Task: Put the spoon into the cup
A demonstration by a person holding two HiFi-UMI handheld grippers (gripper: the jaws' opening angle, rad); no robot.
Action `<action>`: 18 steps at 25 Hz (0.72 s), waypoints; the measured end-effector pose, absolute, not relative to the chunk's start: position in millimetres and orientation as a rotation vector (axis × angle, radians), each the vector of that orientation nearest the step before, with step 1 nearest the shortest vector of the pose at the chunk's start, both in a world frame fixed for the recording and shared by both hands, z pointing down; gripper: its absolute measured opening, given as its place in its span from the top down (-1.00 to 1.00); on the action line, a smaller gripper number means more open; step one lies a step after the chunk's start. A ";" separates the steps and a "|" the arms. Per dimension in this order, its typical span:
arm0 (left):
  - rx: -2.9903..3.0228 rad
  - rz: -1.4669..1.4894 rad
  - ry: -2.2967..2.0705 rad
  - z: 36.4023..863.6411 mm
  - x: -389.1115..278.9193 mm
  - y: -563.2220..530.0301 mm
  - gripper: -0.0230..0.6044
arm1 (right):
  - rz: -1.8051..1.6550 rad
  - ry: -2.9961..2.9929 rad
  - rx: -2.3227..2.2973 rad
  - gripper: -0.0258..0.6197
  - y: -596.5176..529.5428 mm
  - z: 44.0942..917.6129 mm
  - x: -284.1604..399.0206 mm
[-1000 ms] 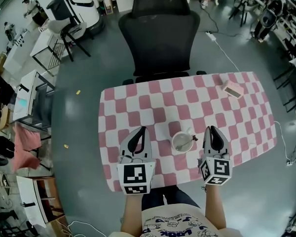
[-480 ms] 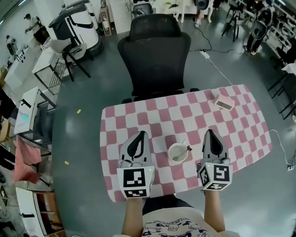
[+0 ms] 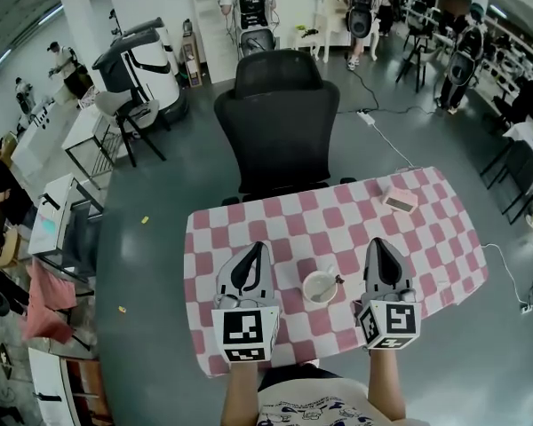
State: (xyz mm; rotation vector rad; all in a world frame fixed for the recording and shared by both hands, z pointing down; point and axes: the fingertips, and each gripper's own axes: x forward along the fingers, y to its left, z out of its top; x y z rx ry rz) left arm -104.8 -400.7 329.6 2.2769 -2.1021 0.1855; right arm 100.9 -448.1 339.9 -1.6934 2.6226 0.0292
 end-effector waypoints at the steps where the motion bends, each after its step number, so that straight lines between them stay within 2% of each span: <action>1: 2.282 0.184 -2.103 327.6 -104.2 -399.9 0.88 | 0.034 2.620 -1.688 0.88 -447.0 337.1 100.5; 18: 2.310 0.151 -2.122 312.1 -102.2 -398.7 0.88 | 0.056 2.619 -1.667 0.88 -442.8 324.4 100.7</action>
